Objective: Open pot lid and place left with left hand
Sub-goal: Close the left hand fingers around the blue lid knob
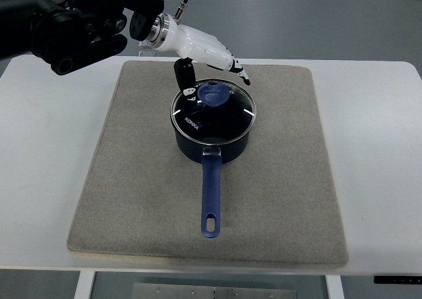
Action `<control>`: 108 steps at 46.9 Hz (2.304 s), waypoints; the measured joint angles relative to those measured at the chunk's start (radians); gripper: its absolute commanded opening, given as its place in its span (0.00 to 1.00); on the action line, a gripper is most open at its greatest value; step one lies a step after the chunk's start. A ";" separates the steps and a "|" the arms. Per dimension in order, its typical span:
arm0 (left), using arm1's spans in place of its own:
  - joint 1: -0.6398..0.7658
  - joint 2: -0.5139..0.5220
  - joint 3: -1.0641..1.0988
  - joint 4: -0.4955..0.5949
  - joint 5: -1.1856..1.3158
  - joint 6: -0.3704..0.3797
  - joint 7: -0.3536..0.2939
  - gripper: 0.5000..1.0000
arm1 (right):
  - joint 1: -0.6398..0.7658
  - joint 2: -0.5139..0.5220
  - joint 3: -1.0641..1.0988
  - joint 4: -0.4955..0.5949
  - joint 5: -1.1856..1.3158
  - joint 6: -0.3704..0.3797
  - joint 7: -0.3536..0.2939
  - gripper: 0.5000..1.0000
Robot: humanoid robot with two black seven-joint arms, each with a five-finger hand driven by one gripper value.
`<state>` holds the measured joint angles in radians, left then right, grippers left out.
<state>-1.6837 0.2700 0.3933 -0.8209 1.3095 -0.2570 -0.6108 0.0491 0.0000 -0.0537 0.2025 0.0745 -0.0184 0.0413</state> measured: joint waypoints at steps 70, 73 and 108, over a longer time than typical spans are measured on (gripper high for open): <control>0.001 -0.060 0.002 0.063 0.005 -0.102 0.000 0.65 | 0.000 0.000 0.000 0.000 0.000 0.000 0.000 0.83; 0.001 -0.061 0.001 0.063 0.009 -0.099 0.000 0.59 | 0.000 0.000 0.000 0.000 0.000 0.000 0.000 0.83; 0.001 -0.061 0.005 0.065 0.022 -0.034 0.000 0.00 | 0.000 0.000 0.000 0.000 0.000 0.000 0.000 0.83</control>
<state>-1.6829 0.2086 0.3982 -0.7562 1.3312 -0.2914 -0.6109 0.0491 0.0000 -0.0537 0.2025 0.0749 -0.0184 0.0414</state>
